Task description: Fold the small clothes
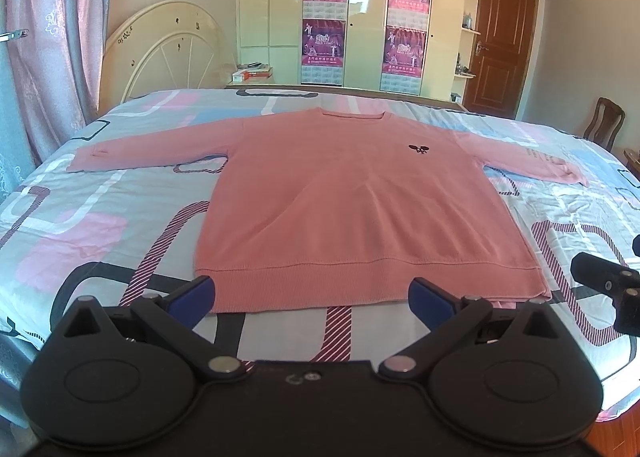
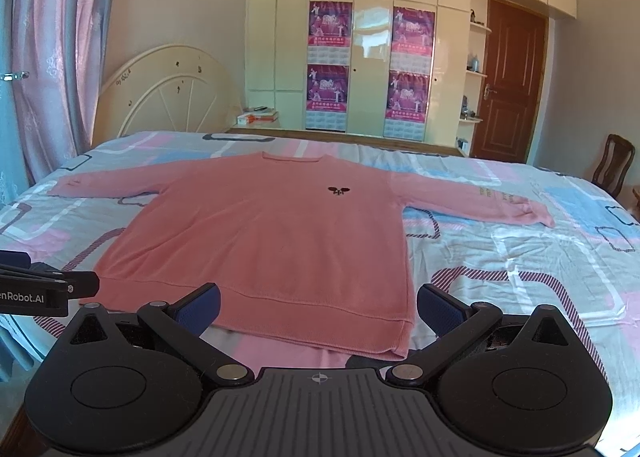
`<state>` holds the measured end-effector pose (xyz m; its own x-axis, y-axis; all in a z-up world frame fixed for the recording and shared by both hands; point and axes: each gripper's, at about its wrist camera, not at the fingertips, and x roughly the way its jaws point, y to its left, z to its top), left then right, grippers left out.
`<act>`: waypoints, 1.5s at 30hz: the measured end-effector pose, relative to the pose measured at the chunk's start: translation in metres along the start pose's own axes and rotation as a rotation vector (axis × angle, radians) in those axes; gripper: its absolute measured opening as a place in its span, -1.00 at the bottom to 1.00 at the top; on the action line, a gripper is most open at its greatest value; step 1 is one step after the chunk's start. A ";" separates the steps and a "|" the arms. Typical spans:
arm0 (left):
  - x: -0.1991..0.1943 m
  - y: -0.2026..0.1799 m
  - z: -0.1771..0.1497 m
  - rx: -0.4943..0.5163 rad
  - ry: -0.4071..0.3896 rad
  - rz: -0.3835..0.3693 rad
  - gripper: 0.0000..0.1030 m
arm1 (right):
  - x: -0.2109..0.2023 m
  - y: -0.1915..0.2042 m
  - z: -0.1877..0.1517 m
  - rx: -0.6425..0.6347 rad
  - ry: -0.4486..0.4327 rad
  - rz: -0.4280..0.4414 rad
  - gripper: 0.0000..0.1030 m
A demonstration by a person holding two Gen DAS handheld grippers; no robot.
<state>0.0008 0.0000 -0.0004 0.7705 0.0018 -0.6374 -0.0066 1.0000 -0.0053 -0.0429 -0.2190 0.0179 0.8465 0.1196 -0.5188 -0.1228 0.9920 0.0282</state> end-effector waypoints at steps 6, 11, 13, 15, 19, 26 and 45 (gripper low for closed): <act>-0.001 0.000 0.000 0.001 -0.002 -0.002 0.99 | 0.001 0.000 0.001 0.001 0.002 -0.002 1.00; 0.000 0.000 0.001 0.003 0.001 0.000 0.99 | 0.002 0.000 0.000 0.004 0.000 -0.005 1.00; 0.000 0.000 0.001 0.004 0.002 0.001 0.99 | 0.002 0.000 0.000 0.005 0.000 -0.005 1.00; 0.000 0.000 0.001 0.003 0.000 0.002 0.99 | 0.002 0.000 0.000 0.004 -0.002 -0.004 1.00; -0.001 0.000 0.001 0.002 -0.002 0.003 0.99 | 0.002 -0.001 -0.001 0.002 -0.003 -0.003 1.00; -0.001 -0.001 0.001 0.002 -0.001 0.003 0.99 | 0.002 0.000 -0.001 0.002 -0.002 -0.006 1.00; 0.000 -0.003 0.001 0.007 -0.002 0.008 0.99 | 0.000 0.001 0.000 0.000 -0.005 0.000 1.00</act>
<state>0.0013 -0.0029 0.0008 0.7717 0.0096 -0.6359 -0.0083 1.0000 0.0050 -0.0423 -0.2184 0.0180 0.8489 0.1199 -0.5147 -0.1232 0.9920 0.0280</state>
